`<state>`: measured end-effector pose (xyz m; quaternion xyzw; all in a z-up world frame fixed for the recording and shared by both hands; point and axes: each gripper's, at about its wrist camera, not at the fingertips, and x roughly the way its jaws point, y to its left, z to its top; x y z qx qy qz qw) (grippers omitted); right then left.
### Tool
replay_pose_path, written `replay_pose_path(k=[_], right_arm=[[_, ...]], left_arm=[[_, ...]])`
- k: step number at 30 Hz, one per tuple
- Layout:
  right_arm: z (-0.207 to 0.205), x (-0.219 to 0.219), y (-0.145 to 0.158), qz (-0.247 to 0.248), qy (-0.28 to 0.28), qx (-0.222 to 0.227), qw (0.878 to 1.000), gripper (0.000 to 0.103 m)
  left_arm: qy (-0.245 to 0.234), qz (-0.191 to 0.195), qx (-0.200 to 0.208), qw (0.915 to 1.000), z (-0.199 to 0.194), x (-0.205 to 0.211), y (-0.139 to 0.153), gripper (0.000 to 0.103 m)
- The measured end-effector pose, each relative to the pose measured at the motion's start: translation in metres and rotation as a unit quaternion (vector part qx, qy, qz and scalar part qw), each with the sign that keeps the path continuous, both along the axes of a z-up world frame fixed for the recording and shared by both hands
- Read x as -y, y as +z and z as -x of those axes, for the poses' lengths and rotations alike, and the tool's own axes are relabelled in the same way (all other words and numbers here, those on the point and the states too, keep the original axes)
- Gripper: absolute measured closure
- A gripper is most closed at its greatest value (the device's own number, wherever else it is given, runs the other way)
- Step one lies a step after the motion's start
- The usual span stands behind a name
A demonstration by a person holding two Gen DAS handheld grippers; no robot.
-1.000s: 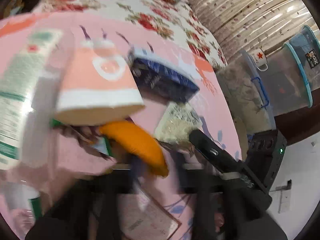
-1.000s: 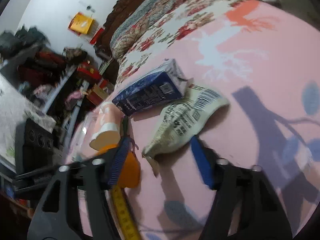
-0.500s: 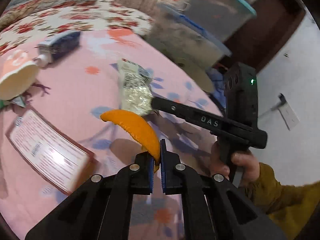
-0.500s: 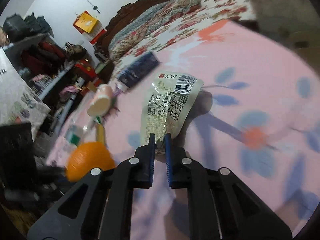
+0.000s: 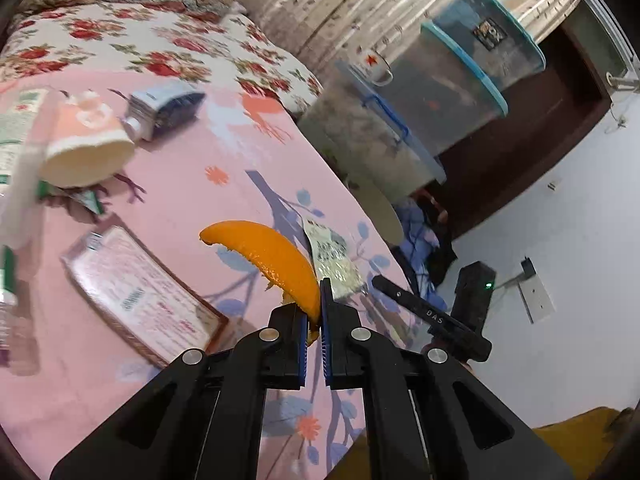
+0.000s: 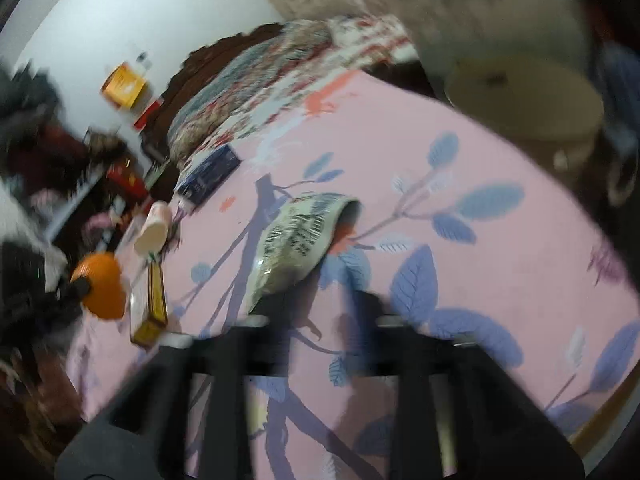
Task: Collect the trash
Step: 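Grasp the orange peel with the left tool while the right tool grasps the clear snack packet, then carry the orange peel and snack packet toward the wastebasket with both tools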
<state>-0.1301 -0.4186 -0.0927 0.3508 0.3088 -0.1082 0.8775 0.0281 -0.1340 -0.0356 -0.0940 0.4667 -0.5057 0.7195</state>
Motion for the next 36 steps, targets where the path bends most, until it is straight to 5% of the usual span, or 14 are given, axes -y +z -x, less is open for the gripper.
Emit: replay_pose_path(k=[1,5,10,13,17,25,36], right_arm=[[0.000,-0.001,-0.001,-0.006,-0.009,0.005,1.000,0.006],[-0.016,-0.015,0.005,0.025,0.017,0.010,0.999,0.008],[-0.064,-0.043,0.003,0.102,0.063,-0.060,0.991,0.006],[-0.077,-0.057,0.004,0.131,0.094,-0.071,0.984,0.016],[-0.078,-0.068,0.006,0.172,0.126,-0.065,0.975,0.068],[-0.054,-0.036,0.013,0.131,0.076,-0.014,0.988,0.081],[-0.016,0.028,0.010,0.090,-0.001,0.011,0.996,0.081]], left_arm=[[0.003,0.001,0.002,1.0000,0.000,-0.002,0.002,0.098],[0.001,-0.007,0.006,1.0000,0.002,0.001,0.002,0.098],[-0.010,-0.014,0.002,0.9999,0.001,0.009,-0.004,0.098],[-0.008,-0.017,0.011,0.9998,0.002,0.007,-0.004,0.098],[0.008,-0.016,0.007,0.9998,-0.006,-0.002,-0.004,0.098],[0.005,-0.027,-0.002,0.9996,-0.018,0.012,-0.006,0.098],[-0.101,-0.055,0.010,0.9933,-0.017,0.144,-0.014,0.098]])
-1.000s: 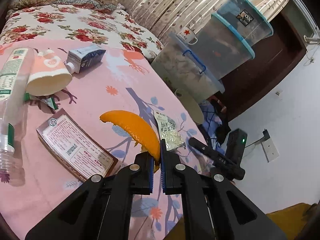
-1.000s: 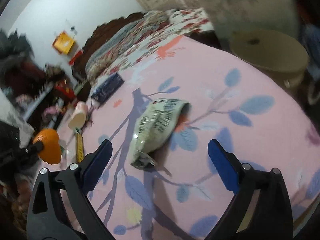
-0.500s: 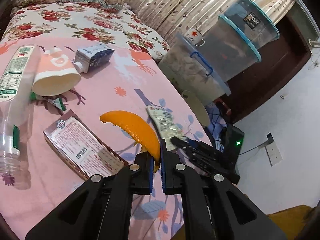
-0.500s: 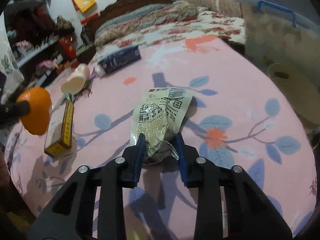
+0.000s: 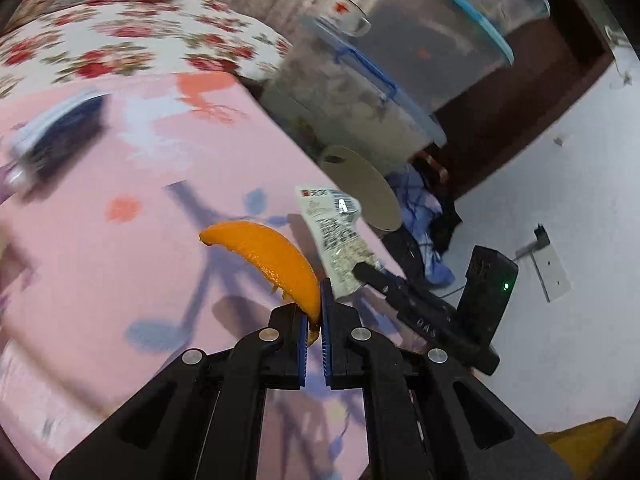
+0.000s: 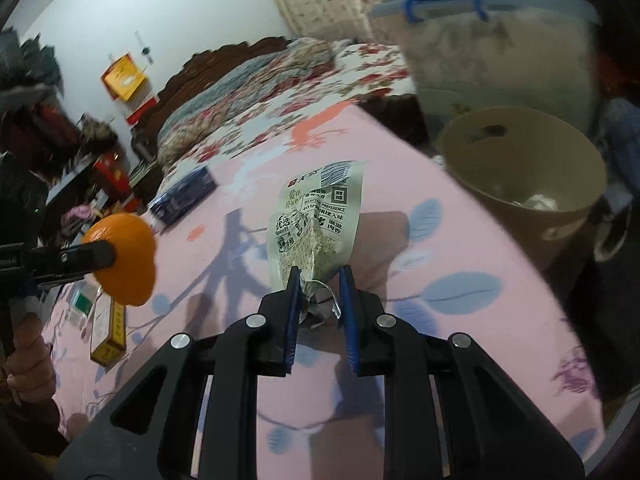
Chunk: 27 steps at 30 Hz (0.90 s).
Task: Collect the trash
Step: 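Carry the orange peel and snack packet toward the wastebasket with both tools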
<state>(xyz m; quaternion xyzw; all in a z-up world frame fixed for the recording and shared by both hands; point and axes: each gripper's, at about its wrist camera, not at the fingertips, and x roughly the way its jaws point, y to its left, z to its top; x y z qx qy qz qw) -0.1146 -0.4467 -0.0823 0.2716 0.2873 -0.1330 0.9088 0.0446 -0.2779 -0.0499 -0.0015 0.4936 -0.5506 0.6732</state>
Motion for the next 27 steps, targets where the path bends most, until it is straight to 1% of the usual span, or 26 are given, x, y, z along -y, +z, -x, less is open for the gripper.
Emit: replay_pose_path(k=[2,8,12,15,16,17,21,24,27], right_arm=[[0.007,0.010,-0.003,-0.011,-0.011,0.003,1.000,0.081],[0.034,0.044,-0.006,-0.026,-0.051,0.016,0.998,0.081],[0.048,0.069,-0.010,-0.037,-0.079,0.025,0.996,0.081],[0.058,0.089,-0.012,-0.048,-0.098,0.034,0.993,0.081],[0.061,0.094,-0.012,-0.050,-0.103,0.037,0.993,0.081],[0.064,0.099,-0.012,-0.055,-0.109,0.041,0.992,0.081],[0.069,0.101,-0.010,-0.062,-0.112,0.047,0.991,0.081],[0.069,0.096,-0.009,-0.069,-0.109,0.052,0.990,0.081],[0.067,0.086,-0.008,-0.075,-0.102,0.058,0.990,0.081]], left_arm=[[-0.025,-0.008,0.000,0.9996,0.004,0.034,-0.004,0.098],[-0.084,-0.033,0.003,0.9959,0.022,0.108,-0.016,0.098],[-0.106,-0.043,0.011,0.9934,0.029,0.147,-0.020,0.098],[-0.115,-0.054,0.031,0.9914,0.034,0.177,-0.022,0.098],[-0.115,-0.058,0.040,0.9909,0.036,0.182,-0.022,0.098],[-0.112,-0.064,0.060,0.9898,0.039,0.189,-0.022,0.098],[-0.094,-0.080,0.103,0.9870,0.045,0.200,-0.022,0.098],[-0.061,-0.102,0.157,0.9804,0.048,0.193,-0.022,0.098],[-0.038,-0.109,0.176,0.9776,0.045,0.180,-0.019,0.098]])
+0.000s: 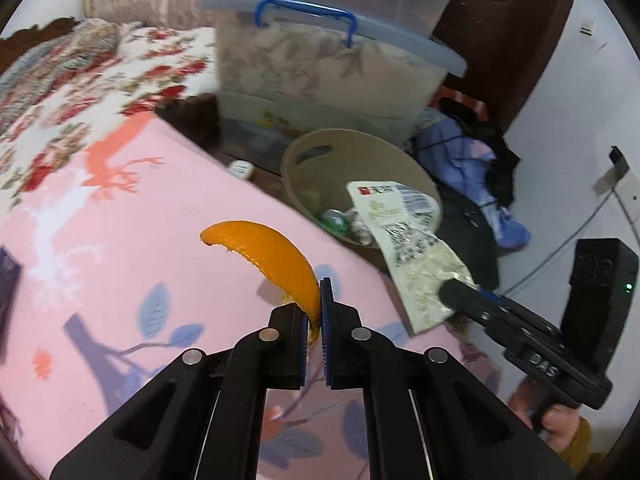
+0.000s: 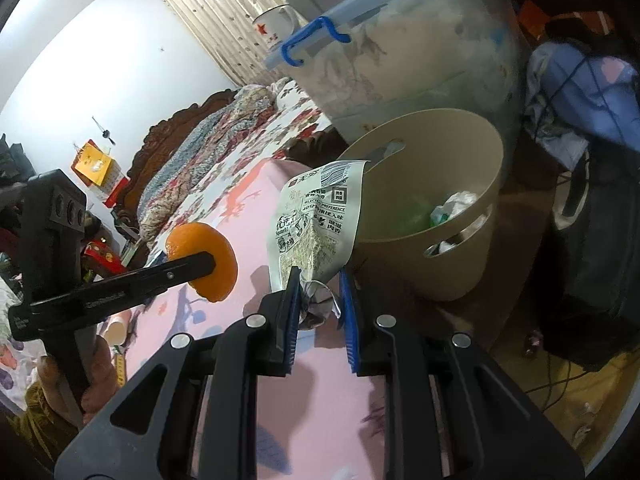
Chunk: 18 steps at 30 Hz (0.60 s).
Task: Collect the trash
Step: 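Carry the orange peel and snack packet toward the wastebasket with both tools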
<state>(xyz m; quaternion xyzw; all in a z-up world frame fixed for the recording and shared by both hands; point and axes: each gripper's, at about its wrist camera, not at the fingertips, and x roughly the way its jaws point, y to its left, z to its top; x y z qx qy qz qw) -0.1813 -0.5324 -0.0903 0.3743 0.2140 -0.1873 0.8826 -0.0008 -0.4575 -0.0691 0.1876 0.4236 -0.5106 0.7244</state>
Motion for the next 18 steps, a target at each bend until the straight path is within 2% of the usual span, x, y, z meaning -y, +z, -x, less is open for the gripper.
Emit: replay_pose_path(k=[13,18], right_arm=[[-0.019,-0.067,0.014,0.005,0.060,0.004,0.998,0.081],[-0.025,-0.091,0.020,0.012,0.079,-0.001,0.997,0.081]], left_arm=[[0.068,0.005,0.045,0.9966,-0.009,-0.085,0.016,0.098],[0.096,0.004,0.044,0.9944,-0.014,-0.122,0.017,0.098]])
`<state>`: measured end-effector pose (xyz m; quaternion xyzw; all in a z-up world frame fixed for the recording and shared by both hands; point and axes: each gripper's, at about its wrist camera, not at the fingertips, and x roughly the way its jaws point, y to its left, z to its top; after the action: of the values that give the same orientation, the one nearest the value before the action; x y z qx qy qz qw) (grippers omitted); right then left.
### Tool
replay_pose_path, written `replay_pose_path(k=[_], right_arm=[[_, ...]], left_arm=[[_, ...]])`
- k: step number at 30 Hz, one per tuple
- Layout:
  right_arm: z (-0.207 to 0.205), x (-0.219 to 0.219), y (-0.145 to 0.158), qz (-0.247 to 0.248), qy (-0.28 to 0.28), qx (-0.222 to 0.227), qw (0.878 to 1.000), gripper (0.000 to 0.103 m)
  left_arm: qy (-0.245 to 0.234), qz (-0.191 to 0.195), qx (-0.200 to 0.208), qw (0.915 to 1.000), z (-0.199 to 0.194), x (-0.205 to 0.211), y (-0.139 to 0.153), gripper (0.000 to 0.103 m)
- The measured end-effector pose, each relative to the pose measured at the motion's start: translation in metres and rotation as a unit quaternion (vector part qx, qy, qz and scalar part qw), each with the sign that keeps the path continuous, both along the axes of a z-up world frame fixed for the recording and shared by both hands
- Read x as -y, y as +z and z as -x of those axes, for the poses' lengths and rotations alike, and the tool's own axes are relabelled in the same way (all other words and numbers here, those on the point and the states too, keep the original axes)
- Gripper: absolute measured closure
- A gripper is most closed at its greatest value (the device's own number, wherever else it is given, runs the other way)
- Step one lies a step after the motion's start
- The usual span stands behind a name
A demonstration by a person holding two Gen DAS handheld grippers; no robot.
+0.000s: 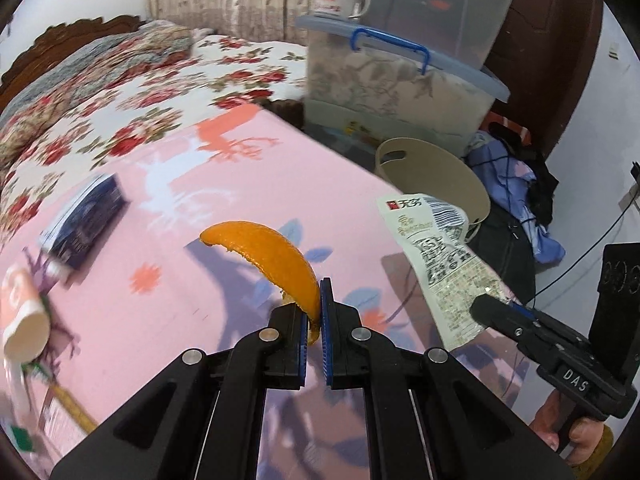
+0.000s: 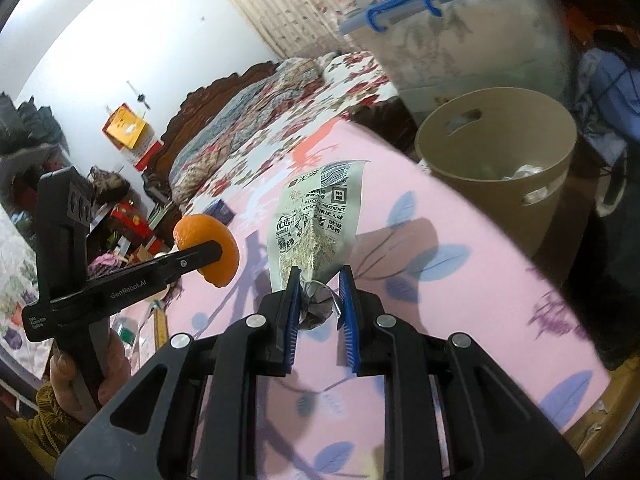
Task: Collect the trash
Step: 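Carry the orange peel and snack packet toward the wastebasket with both tools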
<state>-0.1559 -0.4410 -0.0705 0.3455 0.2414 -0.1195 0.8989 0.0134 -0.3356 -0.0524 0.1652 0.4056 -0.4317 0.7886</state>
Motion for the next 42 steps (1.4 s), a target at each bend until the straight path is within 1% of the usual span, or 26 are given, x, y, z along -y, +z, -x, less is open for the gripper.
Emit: replay_pose_path(k=[7,12,14,20,26,29,34,42], right_arm=[[-0.003,-0.034,0.005,0.007,0.027,-0.004,1.000,0.081],[-0.009,-0.053,0.000,-0.014,0.054,-0.017,0.998,0.081],[-0.012,-0.061,0.002,-0.014,0.061,-0.021,0.998,0.081],[-0.012,-0.080,0.018,0.008,0.065,-0.015,0.998,0.081],[-0.003,-0.102,0.035,0.032,0.064,-0.014,0.997,0.081],[0.000,-0.110,0.039,0.041,0.066,-0.017,0.997,0.081],[-0.001,-0.110,0.038,0.035,0.064,-0.018,0.997,0.081],[-0.004,-0.096,0.031,0.026,0.055,-0.017,0.998,0.081]], left_arm=[[0.023,0.002,-0.012,0.9997,0.004,-0.048,-0.007,0.098],[0.029,0.011,-0.016,0.9994,0.013,-0.076,-0.010,0.098],[0.032,0.016,-0.020,0.9992,0.014,-0.084,-0.011,0.098],[0.042,0.035,-0.023,0.9982,0.017,-0.109,-0.002,0.098],[0.038,0.063,-0.017,0.9972,0.032,-0.136,0.010,0.098],[0.033,0.069,-0.013,0.9970,0.038,-0.143,0.015,0.098],[0.035,0.074,-0.016,0.9965,0.037,-0.147,0.018,0.098],[0.028,0.060,-0.029,0.9974,0.033,-0.134,0.009,0.098]])
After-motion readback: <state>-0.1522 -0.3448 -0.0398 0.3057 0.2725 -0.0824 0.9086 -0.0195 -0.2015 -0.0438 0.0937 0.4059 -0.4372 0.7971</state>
